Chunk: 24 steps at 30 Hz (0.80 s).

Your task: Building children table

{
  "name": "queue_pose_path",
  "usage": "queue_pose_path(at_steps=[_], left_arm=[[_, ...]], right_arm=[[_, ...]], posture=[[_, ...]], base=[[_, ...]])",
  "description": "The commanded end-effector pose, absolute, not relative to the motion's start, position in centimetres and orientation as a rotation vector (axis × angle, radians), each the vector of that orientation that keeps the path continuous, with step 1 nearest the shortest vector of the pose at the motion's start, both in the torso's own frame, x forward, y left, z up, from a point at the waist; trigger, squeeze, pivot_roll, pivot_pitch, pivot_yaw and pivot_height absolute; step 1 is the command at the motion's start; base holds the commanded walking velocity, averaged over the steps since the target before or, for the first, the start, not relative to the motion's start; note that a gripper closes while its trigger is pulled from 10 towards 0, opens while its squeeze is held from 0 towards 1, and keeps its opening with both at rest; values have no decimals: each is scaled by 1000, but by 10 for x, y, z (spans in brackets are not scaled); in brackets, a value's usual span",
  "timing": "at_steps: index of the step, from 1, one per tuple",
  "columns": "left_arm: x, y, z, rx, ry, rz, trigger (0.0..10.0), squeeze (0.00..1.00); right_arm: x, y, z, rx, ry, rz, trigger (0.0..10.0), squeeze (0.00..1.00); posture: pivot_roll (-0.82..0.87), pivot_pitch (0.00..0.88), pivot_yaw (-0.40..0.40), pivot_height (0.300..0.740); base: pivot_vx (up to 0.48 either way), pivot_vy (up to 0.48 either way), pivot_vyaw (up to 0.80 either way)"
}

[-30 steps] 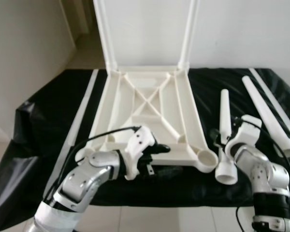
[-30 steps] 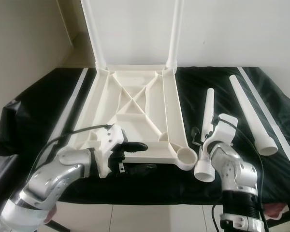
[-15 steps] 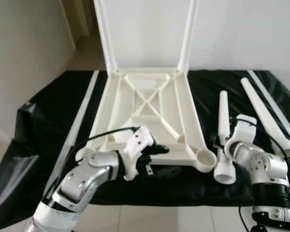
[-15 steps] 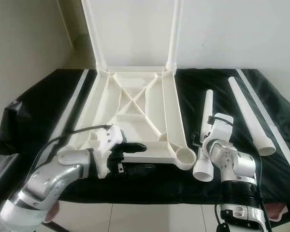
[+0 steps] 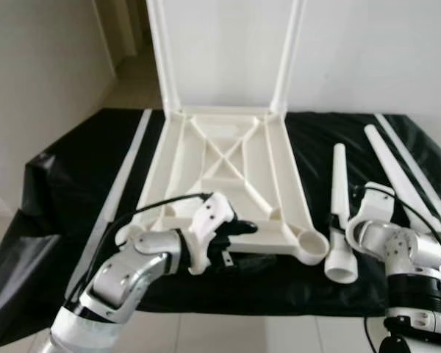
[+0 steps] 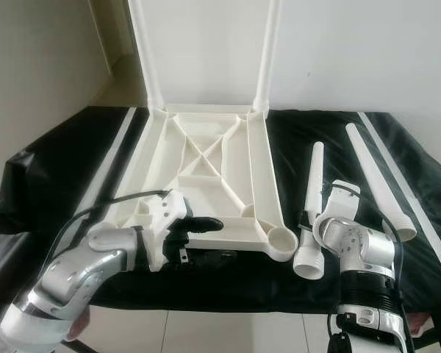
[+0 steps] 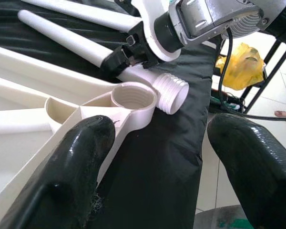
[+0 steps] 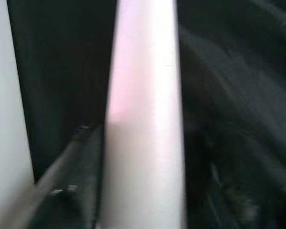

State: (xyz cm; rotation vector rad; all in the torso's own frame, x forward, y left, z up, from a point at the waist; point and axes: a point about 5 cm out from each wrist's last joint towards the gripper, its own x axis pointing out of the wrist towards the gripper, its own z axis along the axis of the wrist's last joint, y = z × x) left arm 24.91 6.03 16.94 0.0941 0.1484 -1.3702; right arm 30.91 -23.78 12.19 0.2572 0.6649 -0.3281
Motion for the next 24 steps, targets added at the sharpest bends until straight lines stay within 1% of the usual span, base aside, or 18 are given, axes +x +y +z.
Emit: queue_pose_path(at_steps=[1,9,13,14,15,16,17,19,20,21,22,23,24], left_arm=[[250,62,172,97,142,-1380,10000,0],[252,63,172,104,138,-1375,10000,0],[256,64,175,93,124,-1353,10000,0],[258,65,177,87,115,-1343,10000,0],[260,66,179,84,107,-1332,10000,0],[260,66,179,84,107,-1332,10000,0],[263,67,180,83,97,-1314,10000,0],[263,67,180,83,97,-1314,10000,0],[268,69,183,77,84,-1284,10000,0],[268,69,183,77,84,-1284,10000,0],[285,77,196,-14,56,-1209,10000,0],[290,79,200,-48,48,-1188,10000,0],[290,79,200,-48,48,-1188,10000,0]], right_arm=[[296,-238,92,260,819,-352,0,0],[298,-237,93,277,823,-347,0,0],[303,-236,101,241,752,-320,0,0],[307,-238,111,199,668,-313,0,0],[311,-239,121,161,597,-304,3804,0],[311,-239,121,161,597,-304,3804,0],[313,-240,131,127,523,-293,10000,0],[313,-240,131,127,523,-293,10000,0],[316,-241,143,92,432,-284,10000,0],[316,-241,143,92,432,-284,10000,0],[318,-240,167,115,255,-206,10000,0],[318,-239,174,125,202,-176,10000,0],[318,-239,174,125,202,-176,10000,0]], posture=[[-16,0,6,740],[-15,0,6,740],[-17,0,6,740],[-18,0,4,740],[-17,0,2,740],[-17,0,2,740],[-17,0,1,740],[-17,0,1,740],[-19,0,0,740],[-19,0,0,740],[-21,0,2,740],[-21,0,2,740],[-21,0,2,740]], base=[[0,0,0],[0,0,0],[0,0,0],[0,0,0],[0,0,0],[0,0,0],[0,0,0],[0,0,0],[0,0,0],[0,0,0],[0,0,0],[0,0,0],[0,0,0]])
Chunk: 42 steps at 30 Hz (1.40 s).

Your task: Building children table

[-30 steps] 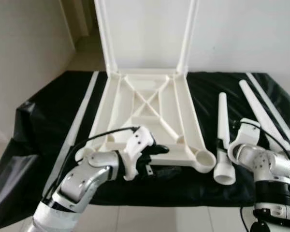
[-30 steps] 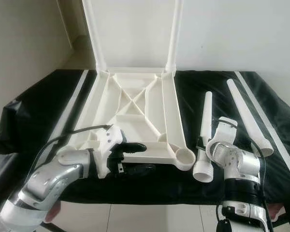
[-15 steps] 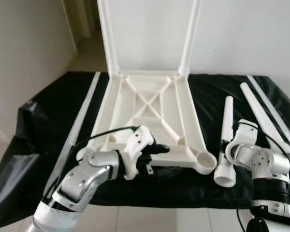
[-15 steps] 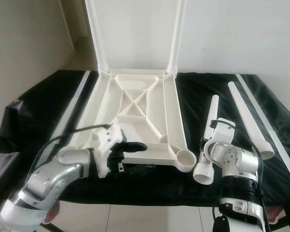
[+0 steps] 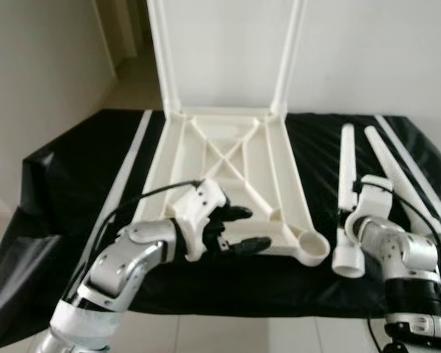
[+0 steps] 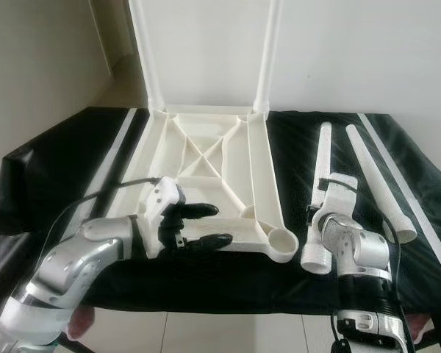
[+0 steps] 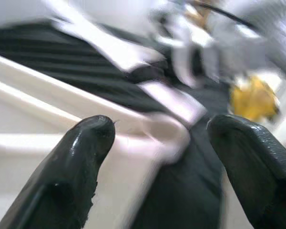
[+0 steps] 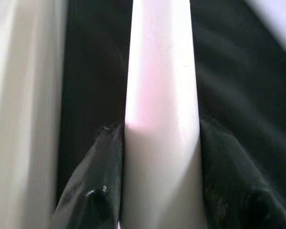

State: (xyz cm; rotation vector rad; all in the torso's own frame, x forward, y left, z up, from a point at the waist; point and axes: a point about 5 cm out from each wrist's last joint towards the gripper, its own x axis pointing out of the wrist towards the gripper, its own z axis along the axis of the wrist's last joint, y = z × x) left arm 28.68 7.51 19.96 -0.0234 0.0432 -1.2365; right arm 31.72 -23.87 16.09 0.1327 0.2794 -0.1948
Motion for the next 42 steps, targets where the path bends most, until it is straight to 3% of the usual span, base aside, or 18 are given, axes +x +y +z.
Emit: queue_pose_path(at_steps=[1,13,14,26,34,42], left_arm=[[295,80,204,-67,42,-1171,10000,0],[337,75,210,12,56,-998,10000,0],[345,65,214,18,52,-979,10000,0],[354,8,226,15,37,-959,10000,0],[364,-2,235,-10,20,-937,10000,0],[373,2,232,8,57,-888,10000,0]], right_arm=[[318,-238,178,148,181,-153,10000,0],[311,-204,206,111,-37,125,10000,0],[308,-192,212,94,-79,213,10000,0],[298,-158,214,81,-164,482,10000,0],[291,-143,216,121,-196,601,10000,0],[288,-144,222,129,-249,606,10000,0]], posture=[[-20,0,2,740],[-25,0,6,740],[-26,0,5,740],[-12,0,-12,740],[-8,0,-11,740],[-15,0,-1,740]], base=[[0,0,0],[0,0,0],[0,0,0],[0,0,0],[0,0,0],[0,0,0]])
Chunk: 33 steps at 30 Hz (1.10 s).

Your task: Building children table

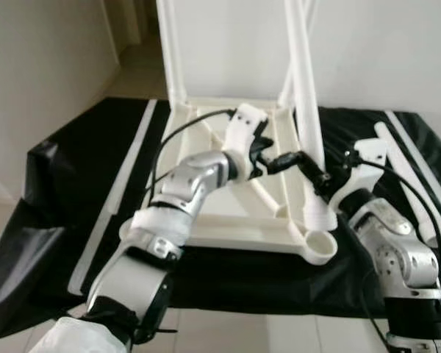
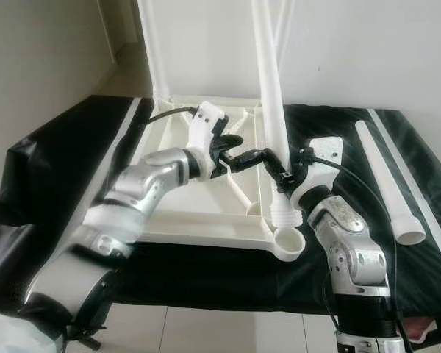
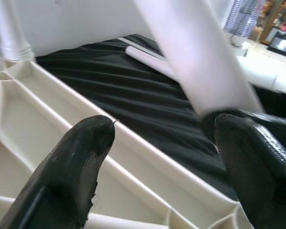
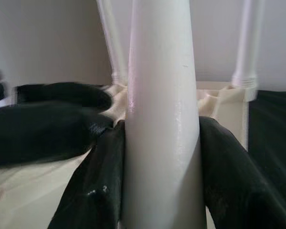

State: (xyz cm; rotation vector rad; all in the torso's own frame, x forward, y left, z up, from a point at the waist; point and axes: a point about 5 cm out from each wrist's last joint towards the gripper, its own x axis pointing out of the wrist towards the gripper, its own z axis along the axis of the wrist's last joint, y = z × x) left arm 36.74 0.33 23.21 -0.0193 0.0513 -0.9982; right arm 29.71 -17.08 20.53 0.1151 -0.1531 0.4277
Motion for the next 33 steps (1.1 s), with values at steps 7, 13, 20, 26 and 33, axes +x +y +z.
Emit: queue_pose_path(at_steps=[7,13,20,26,33], left_arm=[[379,13,231,-22,69,-862,10000,0],[387,25,228,-11,77,-827,10000,0],[388,22,240,-39,46,-860,10000,0],[386,18,266,-143,3,-937,10000,0],[372,9,294,-228,-53,-1115,10000,0]], right_arm=[[292,-154,227,136,-295,511,10000,0],[286,-153,225,153,-297,538,10000,0],[274,-139,211,132,-222,678,10000,0],[277,-141,205,122,-196,660,10000,0],[279,-143,201,108,-166,638,10000,0]], posture=[[-24,0,7,740],[-25,0,12,740],[-26,0,13,740],[-27,0,13,740],[-32,0,19,740]], base=[[0,0,0],[0,0,0],[0,0,0],[0,0,0],[0,0,0]])
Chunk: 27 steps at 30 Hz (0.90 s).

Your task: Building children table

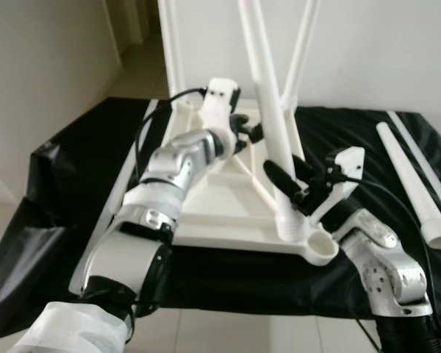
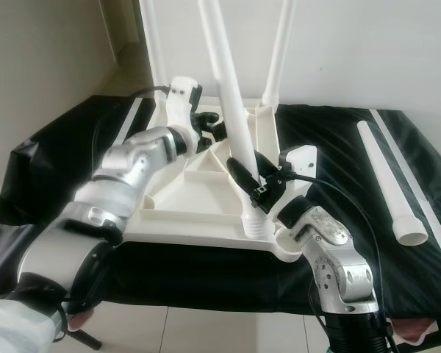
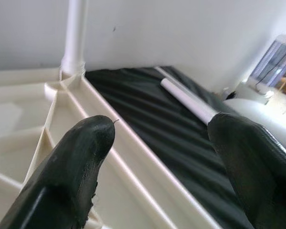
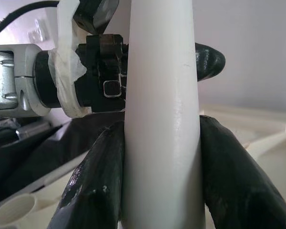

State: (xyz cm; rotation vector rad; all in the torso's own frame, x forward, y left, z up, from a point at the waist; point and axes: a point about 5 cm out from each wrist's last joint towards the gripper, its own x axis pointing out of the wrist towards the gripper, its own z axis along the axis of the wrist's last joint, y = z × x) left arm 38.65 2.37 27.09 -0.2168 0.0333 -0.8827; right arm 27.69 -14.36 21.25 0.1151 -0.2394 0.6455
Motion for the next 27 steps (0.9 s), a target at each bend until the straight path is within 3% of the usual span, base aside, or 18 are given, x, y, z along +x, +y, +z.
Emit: queue_pose_path(at_steps=[1,13,27], left_arm=[[370,7,295,-232,-55,-1134,10000,0],[343,-24,311,-319,-65,-1270,10000,0],[348,-16,312,-311,-73,-1199,10000,0]], right_arm=[[279,-143,200,104,-162,636,10000,0],[284,-139,202,94,-175,640,10000,0],[284,-136,209,111,-212,647,10000,0]], posture=[[-32,0,19,740],[-26,0,17,740],[-16,0,12,740]], base=[[0,0,0],[0,0,0],[0,0,0]])
